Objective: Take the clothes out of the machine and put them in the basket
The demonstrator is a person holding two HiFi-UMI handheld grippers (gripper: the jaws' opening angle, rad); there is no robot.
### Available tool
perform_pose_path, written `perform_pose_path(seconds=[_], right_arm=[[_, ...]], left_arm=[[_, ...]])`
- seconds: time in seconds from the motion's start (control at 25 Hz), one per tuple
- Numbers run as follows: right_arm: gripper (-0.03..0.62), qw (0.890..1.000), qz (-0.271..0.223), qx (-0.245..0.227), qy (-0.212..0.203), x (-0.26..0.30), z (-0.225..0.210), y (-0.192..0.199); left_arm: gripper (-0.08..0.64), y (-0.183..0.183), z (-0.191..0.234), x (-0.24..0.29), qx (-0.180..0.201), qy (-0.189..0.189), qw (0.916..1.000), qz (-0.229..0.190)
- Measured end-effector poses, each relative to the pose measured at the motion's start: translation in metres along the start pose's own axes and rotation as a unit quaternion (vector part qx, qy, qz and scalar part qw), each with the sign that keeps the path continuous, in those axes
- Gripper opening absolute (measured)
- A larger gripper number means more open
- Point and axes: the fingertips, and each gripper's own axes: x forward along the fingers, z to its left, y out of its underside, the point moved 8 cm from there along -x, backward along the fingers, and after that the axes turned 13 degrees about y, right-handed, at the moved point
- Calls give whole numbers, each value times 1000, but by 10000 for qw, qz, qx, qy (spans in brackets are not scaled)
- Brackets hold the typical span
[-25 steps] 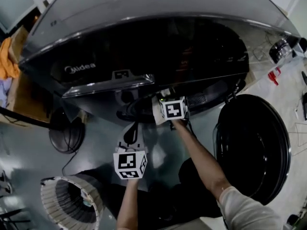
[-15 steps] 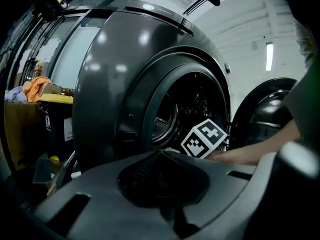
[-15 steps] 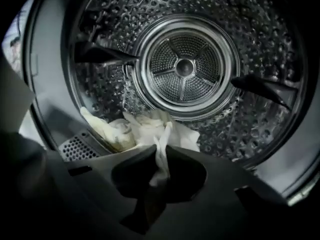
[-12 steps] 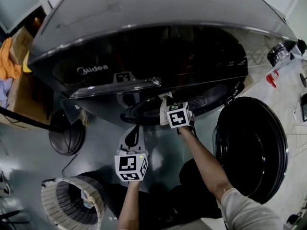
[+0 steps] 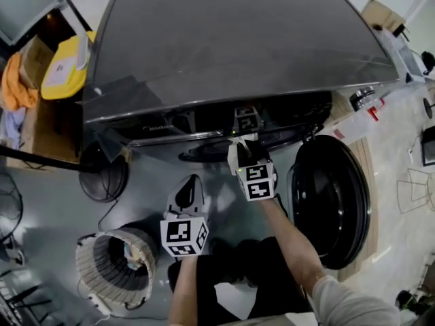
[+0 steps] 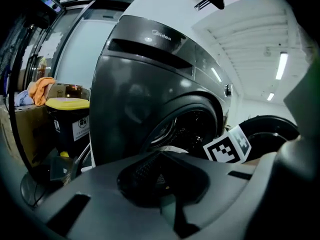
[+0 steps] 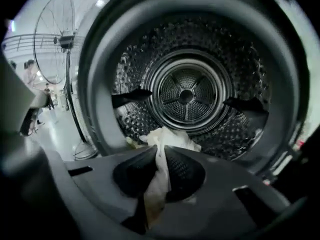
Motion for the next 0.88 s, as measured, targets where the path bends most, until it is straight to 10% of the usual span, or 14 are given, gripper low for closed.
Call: perform_pose_path(seconds=[0.88], right_arm=[[44, 9988, -372, 120, -301, -286, -78, -212]], left_arm=[[18, -237, -150, -136, -127, -295, 9993, -207]])
